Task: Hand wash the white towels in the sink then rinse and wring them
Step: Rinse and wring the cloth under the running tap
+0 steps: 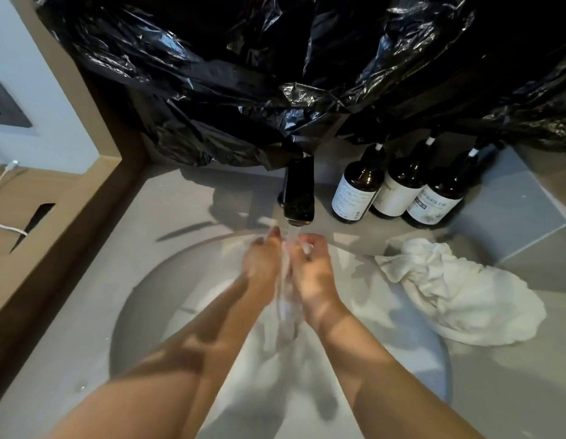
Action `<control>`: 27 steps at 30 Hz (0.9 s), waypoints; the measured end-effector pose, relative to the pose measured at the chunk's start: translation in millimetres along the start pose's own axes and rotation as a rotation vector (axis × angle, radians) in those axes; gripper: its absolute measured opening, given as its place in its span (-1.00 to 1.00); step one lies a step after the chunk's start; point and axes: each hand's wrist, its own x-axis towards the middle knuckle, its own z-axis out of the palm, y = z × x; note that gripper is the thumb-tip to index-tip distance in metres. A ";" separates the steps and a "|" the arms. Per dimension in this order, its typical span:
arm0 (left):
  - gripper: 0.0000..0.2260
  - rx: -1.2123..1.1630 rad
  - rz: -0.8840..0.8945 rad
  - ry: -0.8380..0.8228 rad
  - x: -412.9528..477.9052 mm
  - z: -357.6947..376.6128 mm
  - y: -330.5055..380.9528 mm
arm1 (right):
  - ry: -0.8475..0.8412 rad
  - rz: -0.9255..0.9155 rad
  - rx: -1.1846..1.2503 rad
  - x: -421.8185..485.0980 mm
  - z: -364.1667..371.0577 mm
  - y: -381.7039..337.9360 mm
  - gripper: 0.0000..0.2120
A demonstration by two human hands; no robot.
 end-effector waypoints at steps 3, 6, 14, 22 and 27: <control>-0.76 -0.071 0.111 -0.026 4.9 -16.2 5.4 | -0.102 0.096 0.085 -11.7 -1.1 -0.2 -0.79; -0.78 -0.008 0.304 -0.203 -18.6 -31.3 6.0 | -0.083 0.140 0.140 1.9 -21.7 0.1 -0.57; -0.68 -0.076 0.151 0.165 -5.8 -27.8 -7.6 | -0.094 -0.096 0.035 -11.9 -14.5 2.7 -0.77; -0.61 -0.101 0.144 -0.087 -25.0 -18.5 -6.9 | 0.093 -0.120 -0.017 1.9 4.0 4.6 -0.86; -0.59 -0.158 -0.009 -0.112 -14.9 -25.0 -4.7 | 0.025 -0.103 -0.086 -2.3 2.6 11.9 -0.88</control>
